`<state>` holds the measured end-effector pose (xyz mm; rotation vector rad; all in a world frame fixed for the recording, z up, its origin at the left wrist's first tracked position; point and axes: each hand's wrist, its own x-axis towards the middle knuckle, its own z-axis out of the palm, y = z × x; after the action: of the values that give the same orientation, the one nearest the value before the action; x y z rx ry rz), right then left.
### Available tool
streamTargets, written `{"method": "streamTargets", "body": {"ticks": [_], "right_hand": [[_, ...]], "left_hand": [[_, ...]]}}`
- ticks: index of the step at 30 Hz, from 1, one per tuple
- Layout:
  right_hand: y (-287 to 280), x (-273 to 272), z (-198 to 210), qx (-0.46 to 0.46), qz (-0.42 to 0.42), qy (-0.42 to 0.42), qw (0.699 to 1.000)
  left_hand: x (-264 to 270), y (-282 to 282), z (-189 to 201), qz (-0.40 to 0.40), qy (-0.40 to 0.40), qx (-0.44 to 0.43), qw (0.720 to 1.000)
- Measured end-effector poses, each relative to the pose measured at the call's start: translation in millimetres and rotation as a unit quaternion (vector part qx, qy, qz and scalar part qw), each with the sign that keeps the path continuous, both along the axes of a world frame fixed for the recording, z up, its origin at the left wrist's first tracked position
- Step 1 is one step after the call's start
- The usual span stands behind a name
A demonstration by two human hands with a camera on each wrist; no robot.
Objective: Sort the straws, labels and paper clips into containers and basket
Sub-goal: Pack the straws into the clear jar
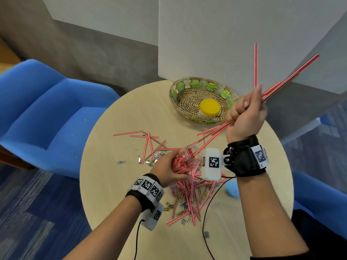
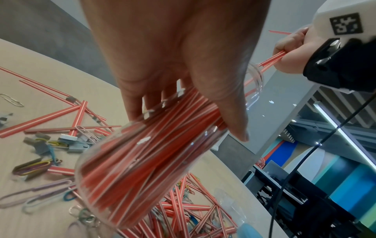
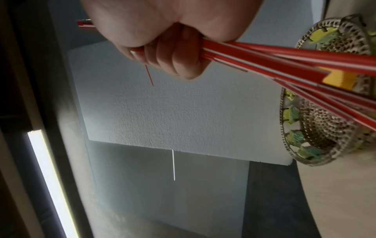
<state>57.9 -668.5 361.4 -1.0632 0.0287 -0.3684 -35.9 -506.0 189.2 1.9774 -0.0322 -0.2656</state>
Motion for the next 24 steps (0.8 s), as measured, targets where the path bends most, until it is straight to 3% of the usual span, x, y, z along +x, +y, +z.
{"method": "streamTargets", "body": {"ticks": [16,24], "right_hand": [[17.5,-28.4,-12.7,-0.043,0.04,0.001,0.998],[24.2,-15.7,-22.6,-0.025,0.069,0.062,0.995]], "left_hand": [[-3.7,3.0,-0.5,0.046,0.033,-0.007,0.998],[-2.8,4.4,5.2,0.032,0.003,0.008,0.999]]}}
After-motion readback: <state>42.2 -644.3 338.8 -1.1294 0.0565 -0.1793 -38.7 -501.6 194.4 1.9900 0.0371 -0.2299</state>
